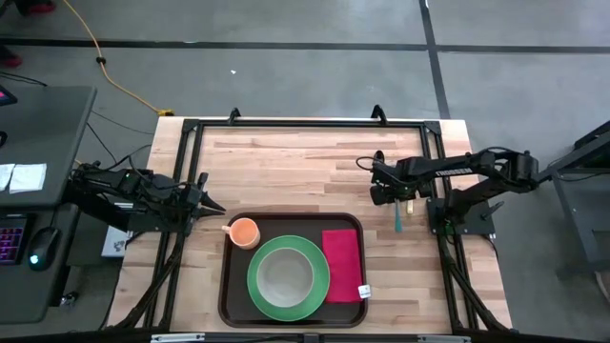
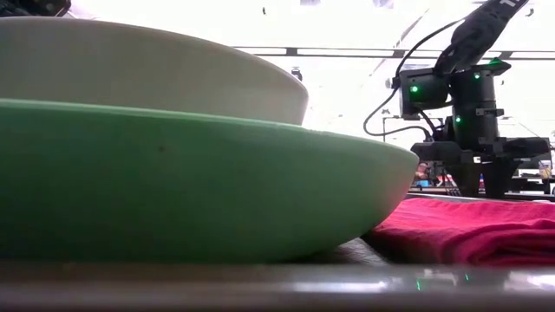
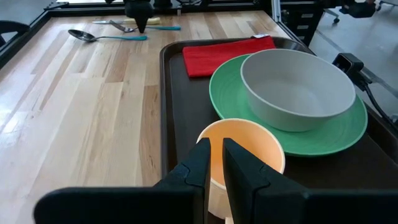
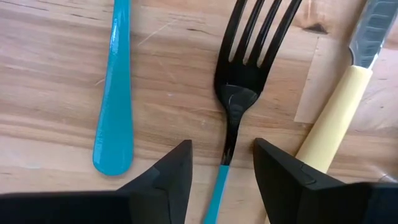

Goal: Set up tray
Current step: Put the blue fork on top of the red napkin on the brown tray

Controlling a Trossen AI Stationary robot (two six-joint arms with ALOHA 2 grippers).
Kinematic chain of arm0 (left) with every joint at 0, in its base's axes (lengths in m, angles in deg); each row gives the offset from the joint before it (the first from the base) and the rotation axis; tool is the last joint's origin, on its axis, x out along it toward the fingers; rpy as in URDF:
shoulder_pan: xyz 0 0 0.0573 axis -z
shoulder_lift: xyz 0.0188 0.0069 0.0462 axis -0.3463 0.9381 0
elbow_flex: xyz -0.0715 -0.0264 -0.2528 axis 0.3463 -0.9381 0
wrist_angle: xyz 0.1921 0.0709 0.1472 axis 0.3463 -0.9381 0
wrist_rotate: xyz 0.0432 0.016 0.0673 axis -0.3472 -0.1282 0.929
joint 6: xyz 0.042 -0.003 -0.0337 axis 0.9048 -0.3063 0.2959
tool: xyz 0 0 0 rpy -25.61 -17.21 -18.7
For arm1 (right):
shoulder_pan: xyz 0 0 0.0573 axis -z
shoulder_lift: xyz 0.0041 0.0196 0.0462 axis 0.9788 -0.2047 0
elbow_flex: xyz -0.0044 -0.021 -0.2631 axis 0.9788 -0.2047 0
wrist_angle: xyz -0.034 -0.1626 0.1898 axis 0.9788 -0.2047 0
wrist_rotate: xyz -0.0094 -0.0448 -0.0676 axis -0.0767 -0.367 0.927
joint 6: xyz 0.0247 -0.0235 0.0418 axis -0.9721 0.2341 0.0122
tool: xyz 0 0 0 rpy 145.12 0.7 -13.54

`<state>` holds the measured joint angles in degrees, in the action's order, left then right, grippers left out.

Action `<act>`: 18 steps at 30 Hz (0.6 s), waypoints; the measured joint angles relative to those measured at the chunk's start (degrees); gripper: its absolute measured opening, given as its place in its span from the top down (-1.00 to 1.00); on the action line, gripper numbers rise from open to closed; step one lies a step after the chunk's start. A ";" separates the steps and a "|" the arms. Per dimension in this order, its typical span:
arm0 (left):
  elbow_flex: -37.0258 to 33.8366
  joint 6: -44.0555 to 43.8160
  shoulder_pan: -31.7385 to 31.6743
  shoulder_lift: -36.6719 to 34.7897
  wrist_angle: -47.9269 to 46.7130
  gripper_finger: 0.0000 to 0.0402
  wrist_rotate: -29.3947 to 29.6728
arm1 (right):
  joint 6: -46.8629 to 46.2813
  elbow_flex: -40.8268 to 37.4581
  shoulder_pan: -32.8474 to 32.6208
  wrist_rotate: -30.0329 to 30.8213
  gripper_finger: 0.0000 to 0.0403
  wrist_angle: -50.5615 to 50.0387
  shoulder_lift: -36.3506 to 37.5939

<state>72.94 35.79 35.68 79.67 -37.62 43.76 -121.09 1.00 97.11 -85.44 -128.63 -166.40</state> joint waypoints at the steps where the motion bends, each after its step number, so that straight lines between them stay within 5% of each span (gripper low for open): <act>1: -0.01 -0.01 -0.01 0.01 0.02 0.63 0.01 | -0.06 0.00 0.00 0.04 0.28 0.00 -0.02; 18: -0.01 -0.03 0.00 0.00 0.04 0.63 0.01 | -1.51 -0.17 0.00 0.40 0.45 0.35 -0.11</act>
<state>72.93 35.76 35.68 79.67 -37.57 43.77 -122.60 0.82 97.11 -85.03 -128.28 -166.51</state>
